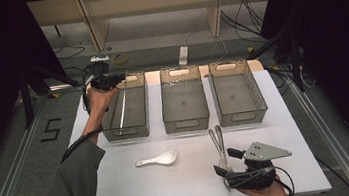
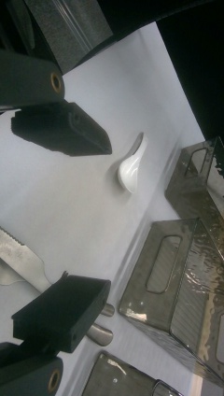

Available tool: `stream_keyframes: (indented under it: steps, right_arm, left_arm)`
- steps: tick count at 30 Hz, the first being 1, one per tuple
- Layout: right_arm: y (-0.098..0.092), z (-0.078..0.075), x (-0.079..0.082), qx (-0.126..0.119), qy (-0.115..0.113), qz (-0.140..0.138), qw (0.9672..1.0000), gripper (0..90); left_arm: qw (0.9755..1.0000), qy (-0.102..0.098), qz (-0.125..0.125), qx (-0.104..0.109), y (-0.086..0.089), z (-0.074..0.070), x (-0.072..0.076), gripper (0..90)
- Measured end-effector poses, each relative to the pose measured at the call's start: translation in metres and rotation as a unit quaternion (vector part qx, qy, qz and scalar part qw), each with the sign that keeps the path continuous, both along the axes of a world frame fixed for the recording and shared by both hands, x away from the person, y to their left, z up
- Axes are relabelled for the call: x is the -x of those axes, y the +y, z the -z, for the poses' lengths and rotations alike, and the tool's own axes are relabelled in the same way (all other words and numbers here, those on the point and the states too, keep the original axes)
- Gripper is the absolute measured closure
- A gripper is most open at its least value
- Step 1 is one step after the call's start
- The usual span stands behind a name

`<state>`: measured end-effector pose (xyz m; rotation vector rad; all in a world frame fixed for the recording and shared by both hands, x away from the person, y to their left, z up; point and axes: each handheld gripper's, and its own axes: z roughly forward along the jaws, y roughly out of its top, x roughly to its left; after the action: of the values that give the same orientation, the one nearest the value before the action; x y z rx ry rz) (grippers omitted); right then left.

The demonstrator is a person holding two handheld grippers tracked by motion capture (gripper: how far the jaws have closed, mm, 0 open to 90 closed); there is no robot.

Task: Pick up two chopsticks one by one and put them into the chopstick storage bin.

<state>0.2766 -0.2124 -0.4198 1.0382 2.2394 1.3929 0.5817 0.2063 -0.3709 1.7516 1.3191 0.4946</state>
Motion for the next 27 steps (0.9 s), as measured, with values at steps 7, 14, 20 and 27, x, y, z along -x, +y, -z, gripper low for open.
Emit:
stream_keyframes:
  steps: [7,14,20,27]
  right_arm:
    - [-0.001,0.0,0.0,0.0,0.002,0.002,1.0,30.0]
    - [-0.001,-0.001,0.001,0.001,0.0,0.004,1.0,29.9]
    - [-0.002,-0.001,0.001,0.0,0.0,0.006,1.0,29.9]
    - [-0.001,0.0,0.001,0.0,0.002,0.006,1.0,29.8]
  left_arm:
    - [0.9993,0.026,0.022,0.017,0.002,-0.008,0.01,59.4]
    - [0.9951,0.056,0.082,-0.004,-0.003,-0.015,0.038,41.5]
    - [0.9931,0.048,0.104,0.022,-0.002,-0.014,0.077,33.3]
    - [0.9892,0.049,0.136,0.021,-0.009,-0.001,0.106,29.2]
